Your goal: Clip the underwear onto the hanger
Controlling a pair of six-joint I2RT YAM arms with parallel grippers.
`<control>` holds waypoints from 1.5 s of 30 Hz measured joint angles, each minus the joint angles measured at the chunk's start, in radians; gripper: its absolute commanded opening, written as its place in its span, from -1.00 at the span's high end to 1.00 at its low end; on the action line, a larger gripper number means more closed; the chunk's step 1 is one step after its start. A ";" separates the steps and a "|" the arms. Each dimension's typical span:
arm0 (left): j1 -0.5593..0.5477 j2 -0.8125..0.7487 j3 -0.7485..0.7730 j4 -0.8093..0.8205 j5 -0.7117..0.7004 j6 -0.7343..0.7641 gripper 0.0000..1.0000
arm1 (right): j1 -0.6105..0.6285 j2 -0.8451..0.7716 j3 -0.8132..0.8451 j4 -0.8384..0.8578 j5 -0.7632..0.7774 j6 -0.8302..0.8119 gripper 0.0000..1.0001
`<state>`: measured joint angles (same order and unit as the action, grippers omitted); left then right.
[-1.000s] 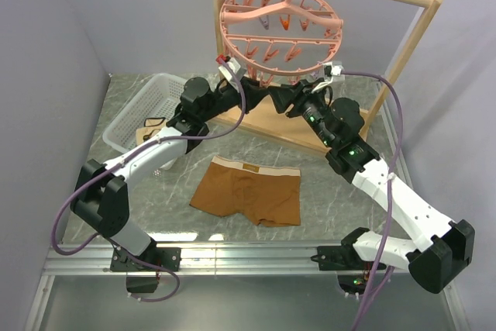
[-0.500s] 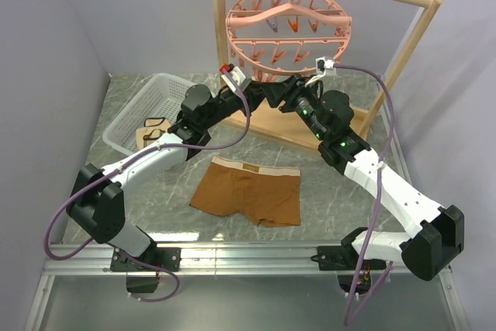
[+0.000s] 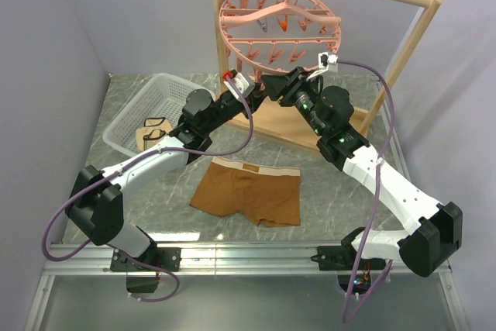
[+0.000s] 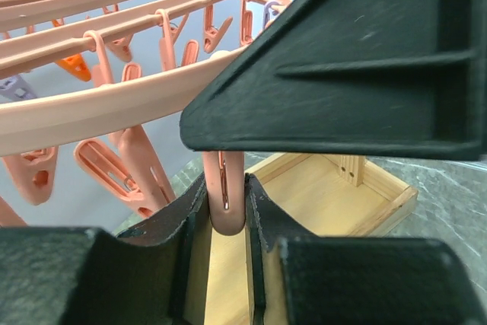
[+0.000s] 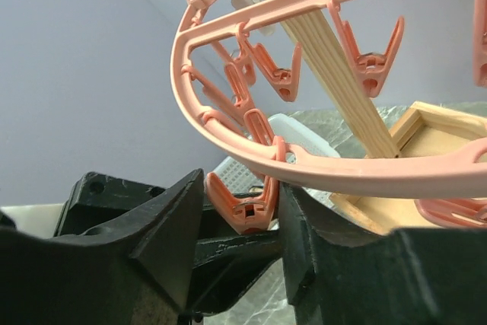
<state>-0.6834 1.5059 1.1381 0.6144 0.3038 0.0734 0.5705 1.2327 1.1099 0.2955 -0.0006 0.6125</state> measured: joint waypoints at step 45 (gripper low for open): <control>0.168 -0.092 -0.295 -0.931 -0.201 -0.475 -0.39 | -0.026 0.020 0.011 -0.011 -0.004 -0.026 1.00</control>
<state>-0.5152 1.4143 0.8429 -0.3168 0.1028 -0.4019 0.5449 1.2530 1.1213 0.2844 -0.0044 0.5861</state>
